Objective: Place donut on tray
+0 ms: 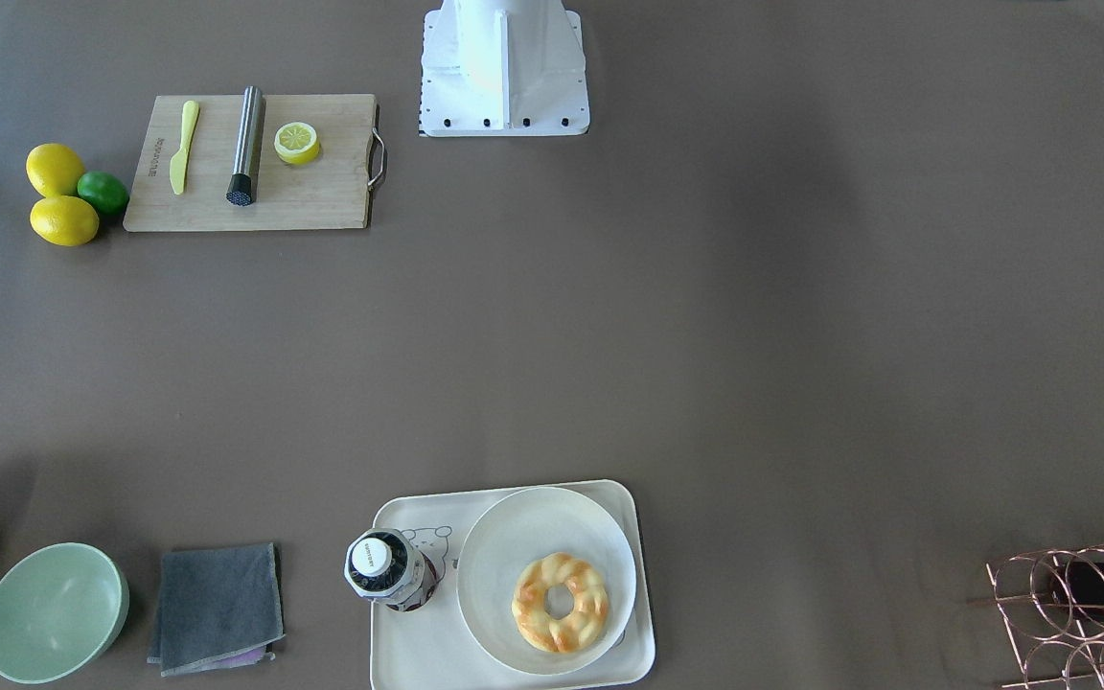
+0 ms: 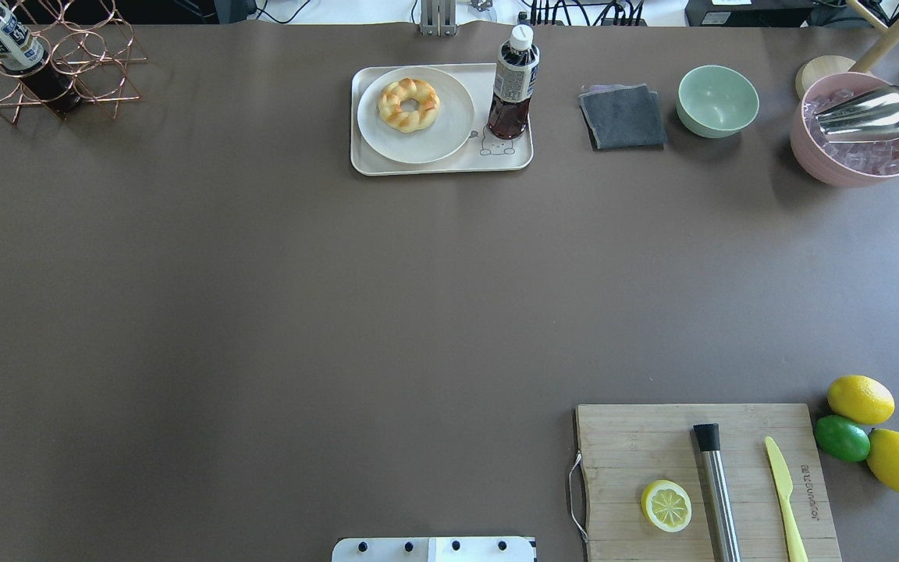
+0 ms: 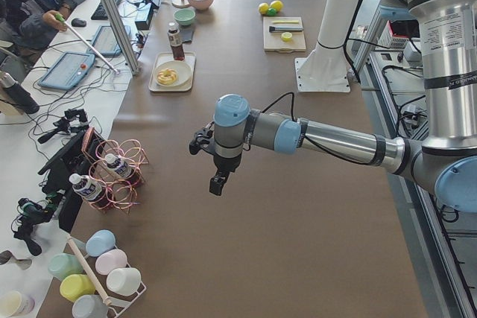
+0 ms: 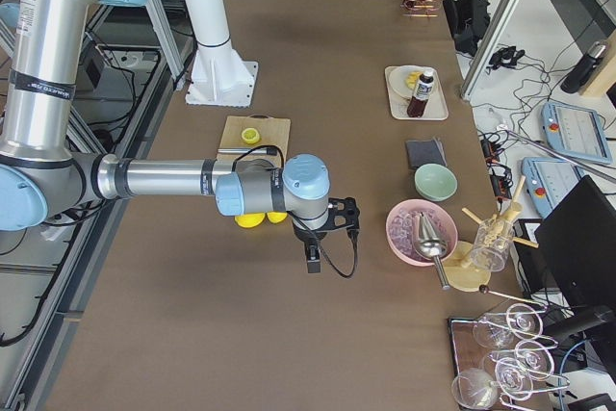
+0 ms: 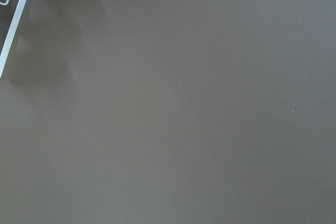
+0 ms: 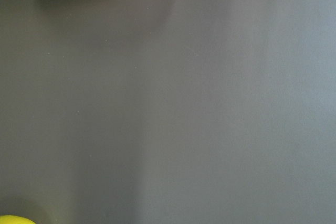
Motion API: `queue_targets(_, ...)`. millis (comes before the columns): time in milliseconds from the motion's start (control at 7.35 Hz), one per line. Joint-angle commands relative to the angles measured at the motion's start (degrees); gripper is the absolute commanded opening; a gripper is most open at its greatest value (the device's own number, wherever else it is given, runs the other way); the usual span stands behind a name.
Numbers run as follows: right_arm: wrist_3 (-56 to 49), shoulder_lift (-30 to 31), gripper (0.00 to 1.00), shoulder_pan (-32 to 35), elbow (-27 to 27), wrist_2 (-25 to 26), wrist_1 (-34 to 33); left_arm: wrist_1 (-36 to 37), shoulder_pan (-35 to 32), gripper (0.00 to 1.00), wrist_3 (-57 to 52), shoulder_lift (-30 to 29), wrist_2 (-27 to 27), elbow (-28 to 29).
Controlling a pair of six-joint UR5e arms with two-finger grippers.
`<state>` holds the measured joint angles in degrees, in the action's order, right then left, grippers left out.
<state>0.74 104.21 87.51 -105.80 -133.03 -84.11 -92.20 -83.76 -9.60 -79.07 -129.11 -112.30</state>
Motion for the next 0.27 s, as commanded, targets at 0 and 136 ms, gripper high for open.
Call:
queue_targets(0,0.1,-0.1,1.00,0.0,-0.3,0.0,0.0,-0.9,0.0,0.98,-0.1,-0.5,0.0,-0.7)
queue_targets(136,0.1,-0.1,1.00,0.0,-0.4,0.0,0.0,-4.1,-0.1,0.98,0.1,0.0,0.5,-0.4)
